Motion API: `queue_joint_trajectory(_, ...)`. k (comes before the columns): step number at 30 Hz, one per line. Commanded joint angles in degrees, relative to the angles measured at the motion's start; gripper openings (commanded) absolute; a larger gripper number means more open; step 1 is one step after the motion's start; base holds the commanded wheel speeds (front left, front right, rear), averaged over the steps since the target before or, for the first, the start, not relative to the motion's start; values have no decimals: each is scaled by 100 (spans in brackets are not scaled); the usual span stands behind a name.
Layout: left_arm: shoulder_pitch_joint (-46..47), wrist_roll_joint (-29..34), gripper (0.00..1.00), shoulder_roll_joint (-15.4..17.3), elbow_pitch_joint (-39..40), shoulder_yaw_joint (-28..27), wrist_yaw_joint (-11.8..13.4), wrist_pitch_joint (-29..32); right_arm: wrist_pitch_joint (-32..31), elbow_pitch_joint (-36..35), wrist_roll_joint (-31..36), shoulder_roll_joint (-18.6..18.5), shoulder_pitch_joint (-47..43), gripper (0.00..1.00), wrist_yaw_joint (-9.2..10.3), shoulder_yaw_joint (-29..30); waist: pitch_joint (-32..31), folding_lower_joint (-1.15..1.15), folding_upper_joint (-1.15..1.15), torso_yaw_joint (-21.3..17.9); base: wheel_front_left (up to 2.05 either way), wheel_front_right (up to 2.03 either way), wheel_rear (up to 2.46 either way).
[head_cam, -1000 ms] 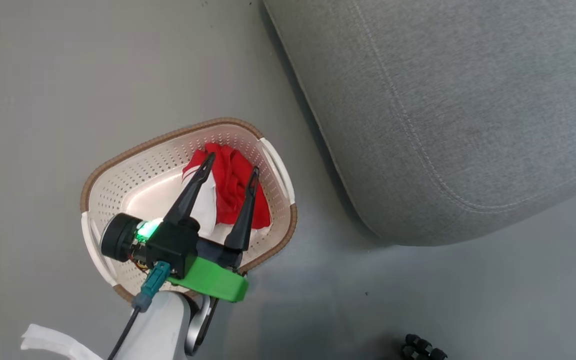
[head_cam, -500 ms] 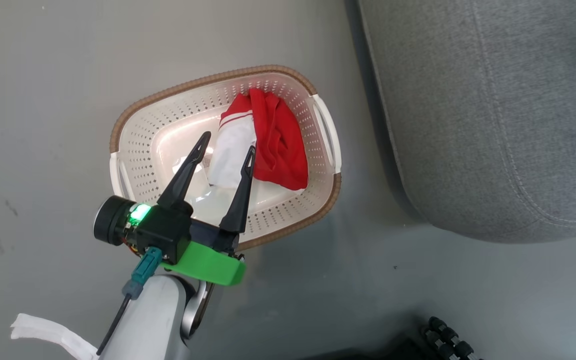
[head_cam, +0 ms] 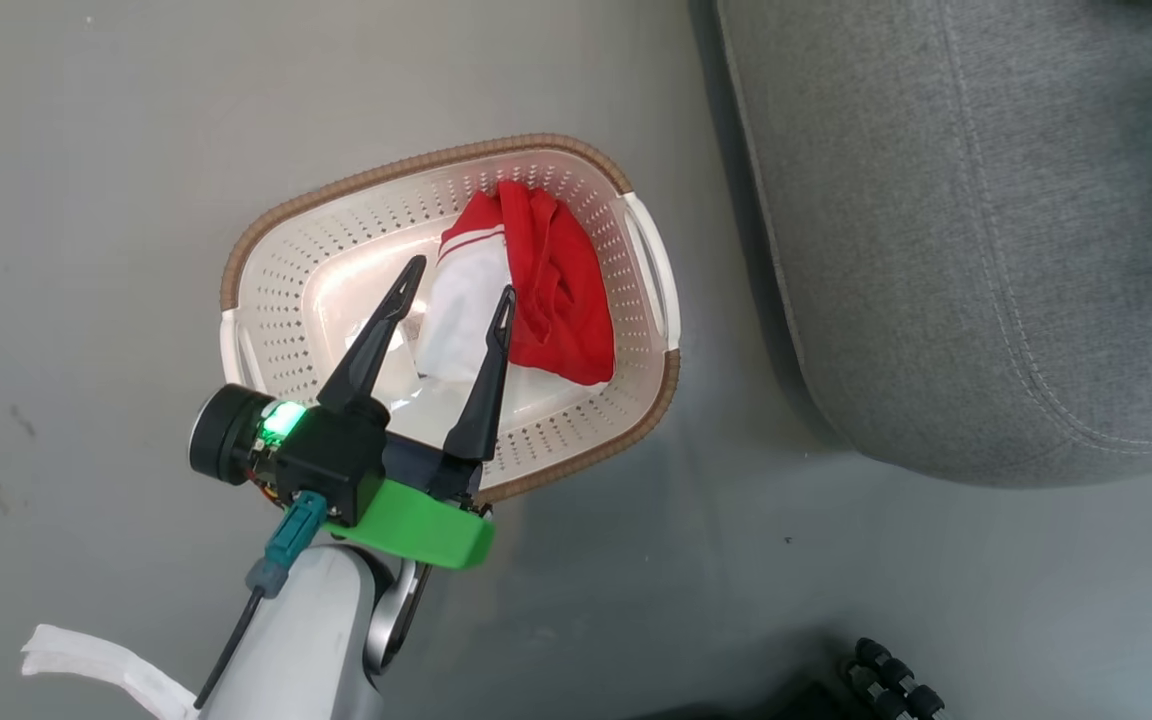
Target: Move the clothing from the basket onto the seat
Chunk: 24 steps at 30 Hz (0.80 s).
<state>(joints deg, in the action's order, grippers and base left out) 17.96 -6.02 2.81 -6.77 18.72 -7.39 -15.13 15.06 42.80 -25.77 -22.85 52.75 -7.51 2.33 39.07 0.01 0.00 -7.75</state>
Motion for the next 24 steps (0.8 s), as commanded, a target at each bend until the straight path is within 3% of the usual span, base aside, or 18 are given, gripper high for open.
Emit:
queue_joint_trajectory(1, -25, -20, 100, 18, 14, -9, -15, -2, 17, 108, -144, 10, -72, 100, 4, 11, -131, -1, 0, -71, 0, 0, 0)
queue_joint_trajectory(13, -410, -315, 100, 19, -135, 35, -15, -2, 17, -127, -416, -222, -948, 100, 4, -283, -1294, -1, 0, -224, 0, 0, 0)
queue_joint_trajectory(24, -1089, -793, 100, 18, -5, -172, 142, -2, 17, -1754, -231, -181, -2192, 100, 4, 13, -2687, -1, 0, -234, 0, 0, 0)
